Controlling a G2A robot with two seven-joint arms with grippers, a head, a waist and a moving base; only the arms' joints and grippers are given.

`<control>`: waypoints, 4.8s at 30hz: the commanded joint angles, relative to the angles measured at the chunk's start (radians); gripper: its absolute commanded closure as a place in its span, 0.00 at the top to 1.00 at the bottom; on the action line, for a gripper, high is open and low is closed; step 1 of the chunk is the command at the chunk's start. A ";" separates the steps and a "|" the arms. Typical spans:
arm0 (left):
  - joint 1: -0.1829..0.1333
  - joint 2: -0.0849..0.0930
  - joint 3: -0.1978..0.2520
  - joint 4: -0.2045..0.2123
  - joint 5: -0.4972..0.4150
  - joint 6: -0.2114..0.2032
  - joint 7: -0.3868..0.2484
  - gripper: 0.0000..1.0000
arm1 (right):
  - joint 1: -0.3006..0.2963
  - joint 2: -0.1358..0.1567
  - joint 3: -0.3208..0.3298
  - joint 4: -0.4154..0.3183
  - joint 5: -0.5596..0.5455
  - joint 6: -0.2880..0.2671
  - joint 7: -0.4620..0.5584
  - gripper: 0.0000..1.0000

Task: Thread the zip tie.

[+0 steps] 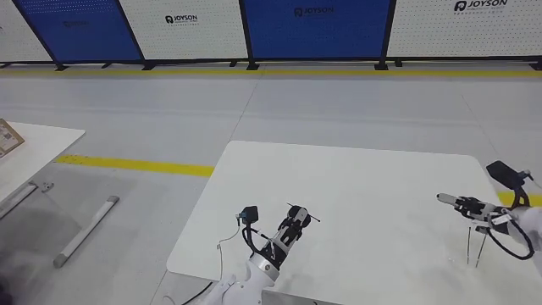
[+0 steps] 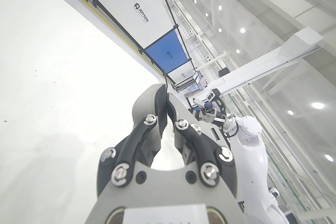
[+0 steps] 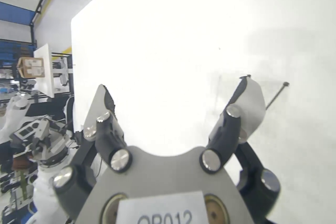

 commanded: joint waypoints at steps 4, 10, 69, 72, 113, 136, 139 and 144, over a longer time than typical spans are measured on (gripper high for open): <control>0.000 0.000 0.000 0.000 0.000 0.000 0.000 0.00 | -0.044 0.016 0.017 -0.110 -0.128 0.000 0.168 1.00; 0.000 0.000 0.000 0.000 0.000 0.000 0.000 0.00 | -0.039 0.016 0.010 -0.090 -0.168 0.000 0.182 1.00; 0.000 0.000 0.000 0.000 0.000 0.000 0.000 0.00 | 0.126 0.138 -0.217 0.135 -0.062 -0.474 0.195 1.00; 0.000 0.000 0.000 0.000 0.000 0.000 0.000 0.00 | 0.126 0.138 -0.217 0.135 -0.062 -0.474 0.195 1.00; 0.000 0.000 0.000 0.000 0.000 0.000 0.000 0.00 | 0.144 0.195 -0.256 0.031 -0.109 -0.094 0.195 1.00; 0.000 0.000 0.000 0.000 0.000 0.000 0.000 0.00 | 0.191 0.202 -0.388 0.106 -0.088 -0.133 0.152 1.00; 0.000 0.000 0.000 0.000 0.000 0.000 0.000 0.00 | 0.174 0.208 -0.358 0.095 -0.075 -0.141 0.136 1.00; 0.000 0.000 0.000 0.000 0.000 0.000 0.000 0.00 | 0.150 0.217 -0.324 0.059 -0.087 -0.132 0.172 0.66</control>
